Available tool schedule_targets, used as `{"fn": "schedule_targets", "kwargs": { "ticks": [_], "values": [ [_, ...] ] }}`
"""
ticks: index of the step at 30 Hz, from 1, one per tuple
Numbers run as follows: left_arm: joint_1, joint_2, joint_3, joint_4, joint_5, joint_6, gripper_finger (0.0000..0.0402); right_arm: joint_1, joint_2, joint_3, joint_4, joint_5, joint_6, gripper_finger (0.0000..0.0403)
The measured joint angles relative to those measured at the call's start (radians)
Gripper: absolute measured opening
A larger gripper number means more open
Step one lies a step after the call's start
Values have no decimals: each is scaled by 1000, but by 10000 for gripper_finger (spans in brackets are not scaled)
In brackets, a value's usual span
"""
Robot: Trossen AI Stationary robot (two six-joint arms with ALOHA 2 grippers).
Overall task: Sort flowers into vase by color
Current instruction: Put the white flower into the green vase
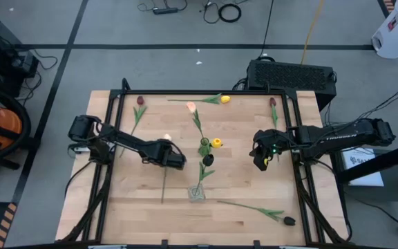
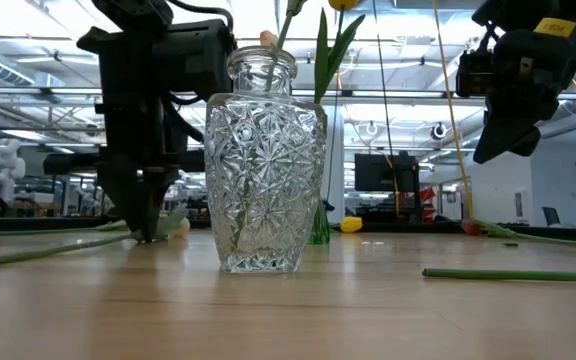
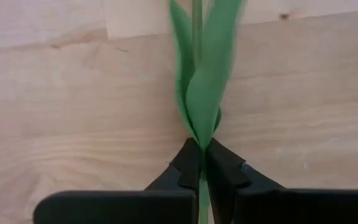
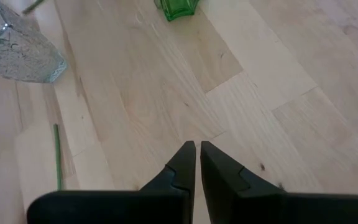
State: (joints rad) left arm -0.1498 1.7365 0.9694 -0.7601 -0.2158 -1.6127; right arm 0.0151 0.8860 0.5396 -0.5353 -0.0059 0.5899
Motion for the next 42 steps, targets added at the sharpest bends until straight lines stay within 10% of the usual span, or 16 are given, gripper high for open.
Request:
{"fn": "schedule_targets", "kwargs": {
  "ticks": [16, 24, 30, 42],
  "values": [
    [-50, -490, -1, -7, -704, 205, 12, 0, 0, 0, 11, 36, 116, 18],
    [-44, -633, 0, 419, -939, 925, 11, 0, 1, 0, 59, 96, 182, 18],
    [-7, -616, 0, 776, -856, 1424, 11, 0, 1, 0, 83, 167, 258, 18],
    [91, -584, -189, 1485, -295, 1721, 11, -1, 1, 0, 141, 210, 364, 18]
  ]
}}
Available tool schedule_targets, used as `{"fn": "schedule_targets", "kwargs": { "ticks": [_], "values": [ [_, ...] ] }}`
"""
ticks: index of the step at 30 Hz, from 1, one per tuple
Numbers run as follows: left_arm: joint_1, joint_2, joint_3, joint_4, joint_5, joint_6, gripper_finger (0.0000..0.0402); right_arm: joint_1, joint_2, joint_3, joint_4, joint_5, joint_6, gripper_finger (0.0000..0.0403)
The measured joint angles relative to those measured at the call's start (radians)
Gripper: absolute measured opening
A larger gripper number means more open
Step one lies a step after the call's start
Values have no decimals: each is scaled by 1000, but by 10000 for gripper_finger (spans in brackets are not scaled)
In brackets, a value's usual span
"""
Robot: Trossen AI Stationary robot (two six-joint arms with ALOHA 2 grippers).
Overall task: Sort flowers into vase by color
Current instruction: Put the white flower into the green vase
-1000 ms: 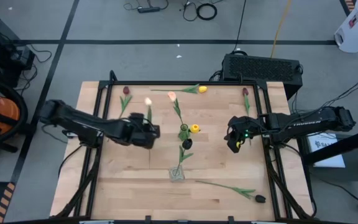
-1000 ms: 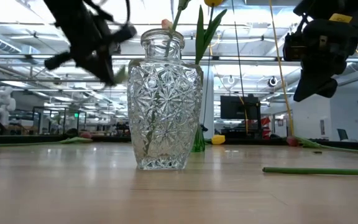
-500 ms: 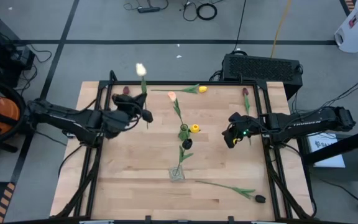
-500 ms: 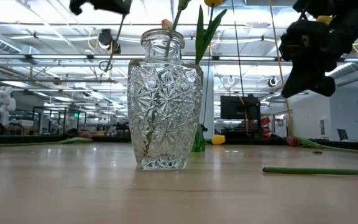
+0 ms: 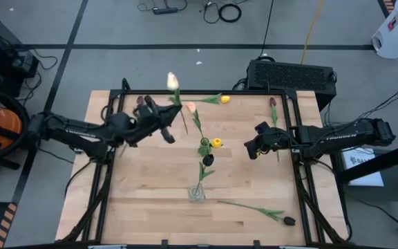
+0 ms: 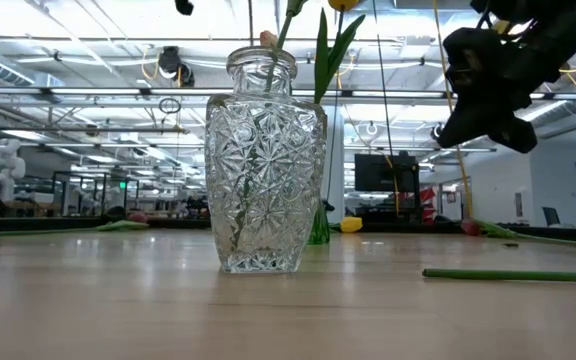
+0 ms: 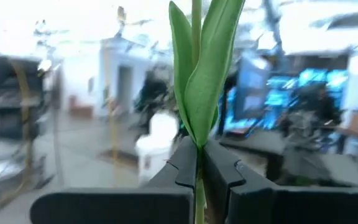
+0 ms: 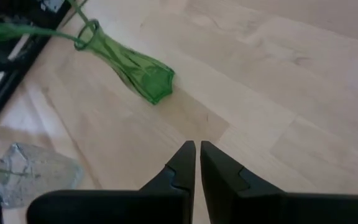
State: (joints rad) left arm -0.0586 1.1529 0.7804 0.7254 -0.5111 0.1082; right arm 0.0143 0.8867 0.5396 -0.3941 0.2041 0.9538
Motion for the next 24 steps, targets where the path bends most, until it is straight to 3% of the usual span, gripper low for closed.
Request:
{"fn": "schedule_targets", "kwargs": {
  "ticks": [11, 16, 19, 24],
  "values": [
    [48, 45, -41, 43, 344, -38, 11, 0, 0, 0, 3, 6, 95, 18],
    [110, 132, -94, 274, 505, -127, 11, 0, 0, 0, 19, 6, 109, 18],
    [132, 160, -102, 374, 543, -121, 11, 0, 0, 0, 36, 6, 109, 18],
    [155, 188, -102, 276, 546, -127, 11, 0, 0, 0, 36, 7, 135, 18]
  ]
}}
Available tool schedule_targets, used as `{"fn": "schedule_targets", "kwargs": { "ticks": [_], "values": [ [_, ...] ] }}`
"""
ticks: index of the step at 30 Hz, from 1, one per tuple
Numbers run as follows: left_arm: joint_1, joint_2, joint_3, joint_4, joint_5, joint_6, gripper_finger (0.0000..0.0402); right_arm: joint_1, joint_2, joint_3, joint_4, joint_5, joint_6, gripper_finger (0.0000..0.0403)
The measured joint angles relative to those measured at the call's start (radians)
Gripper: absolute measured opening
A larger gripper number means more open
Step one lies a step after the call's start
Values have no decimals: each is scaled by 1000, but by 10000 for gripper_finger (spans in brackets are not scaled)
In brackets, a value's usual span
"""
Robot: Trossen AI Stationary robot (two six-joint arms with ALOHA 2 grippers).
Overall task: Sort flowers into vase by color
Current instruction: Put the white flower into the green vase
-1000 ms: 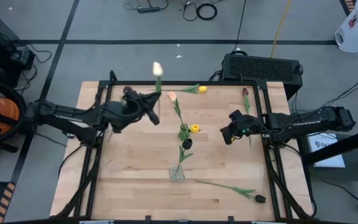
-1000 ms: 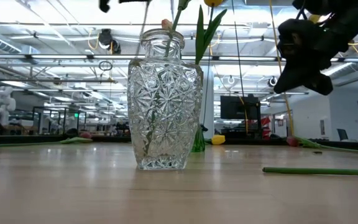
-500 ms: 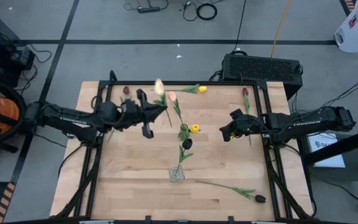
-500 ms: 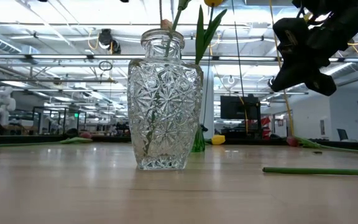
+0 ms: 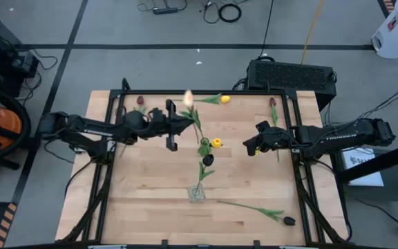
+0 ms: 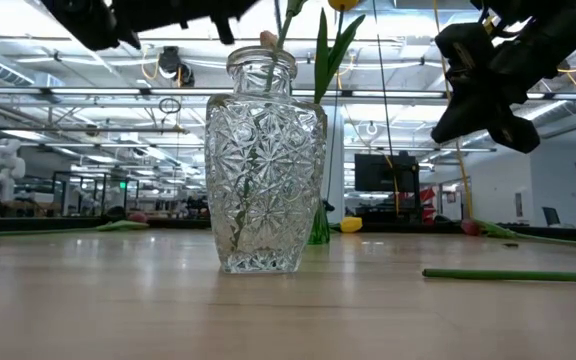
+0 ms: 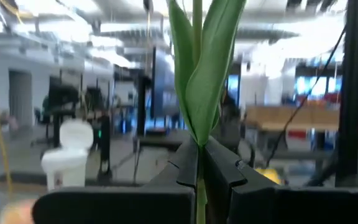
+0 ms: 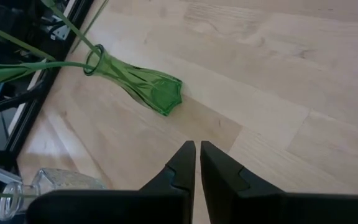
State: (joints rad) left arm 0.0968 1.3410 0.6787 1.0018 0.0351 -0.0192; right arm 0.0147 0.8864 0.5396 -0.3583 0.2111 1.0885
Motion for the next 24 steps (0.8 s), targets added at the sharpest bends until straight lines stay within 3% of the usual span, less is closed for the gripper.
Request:
{"fn": "schedule_targets", "kwargs": {
  "ticks": [11, 24],
  "values": [
    [4, 72, 0, 97, 0, 12, 11, 0, 0, 0, 3, 0, 0, 18],
    [8, 145, 0, 86, -10, 52, 11, 0, 0, 0, 4, 0, 11, 18]
  ]
}}
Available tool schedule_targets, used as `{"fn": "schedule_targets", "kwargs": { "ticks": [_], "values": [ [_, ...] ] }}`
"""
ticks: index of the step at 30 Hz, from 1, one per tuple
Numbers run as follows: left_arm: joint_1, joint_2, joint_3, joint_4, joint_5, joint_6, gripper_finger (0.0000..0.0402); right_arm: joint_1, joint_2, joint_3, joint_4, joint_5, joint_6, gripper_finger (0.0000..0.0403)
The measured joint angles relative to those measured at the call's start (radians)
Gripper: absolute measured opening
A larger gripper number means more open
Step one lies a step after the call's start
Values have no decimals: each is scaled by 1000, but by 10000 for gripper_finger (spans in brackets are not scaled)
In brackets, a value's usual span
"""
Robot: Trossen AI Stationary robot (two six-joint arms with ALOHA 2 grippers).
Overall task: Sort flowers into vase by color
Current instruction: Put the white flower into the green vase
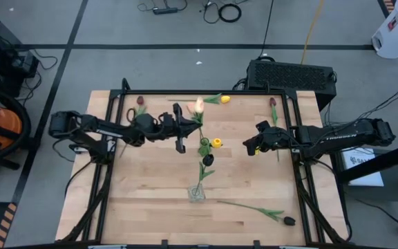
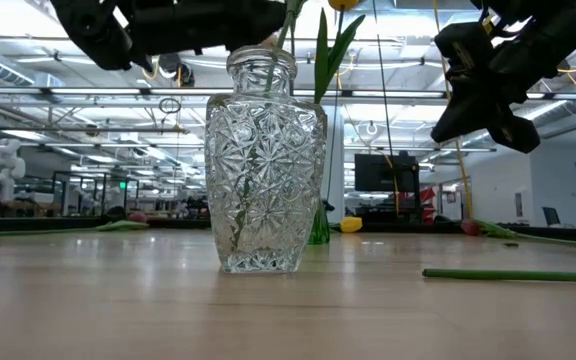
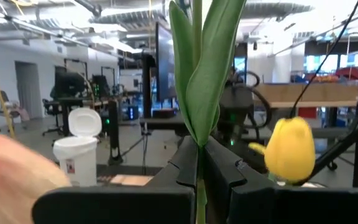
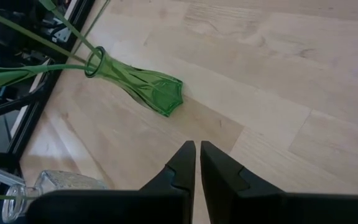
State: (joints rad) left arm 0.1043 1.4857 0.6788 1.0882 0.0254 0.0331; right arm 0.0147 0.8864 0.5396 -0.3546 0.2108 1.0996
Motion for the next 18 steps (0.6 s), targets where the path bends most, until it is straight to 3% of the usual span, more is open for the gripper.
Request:
{"fn": "schedule_targets", "kwargs": {
  "ticks": [11, 18],
  "values": [
    [0, 19, 0, 200, -2, 0, 11, 0, 0, 0, 1, -2, 12, 18],
    [0, 19, 0, 113, -4, -1, 11, 0, 0, 0, 7, -3, 9, 18]
  ]
}}
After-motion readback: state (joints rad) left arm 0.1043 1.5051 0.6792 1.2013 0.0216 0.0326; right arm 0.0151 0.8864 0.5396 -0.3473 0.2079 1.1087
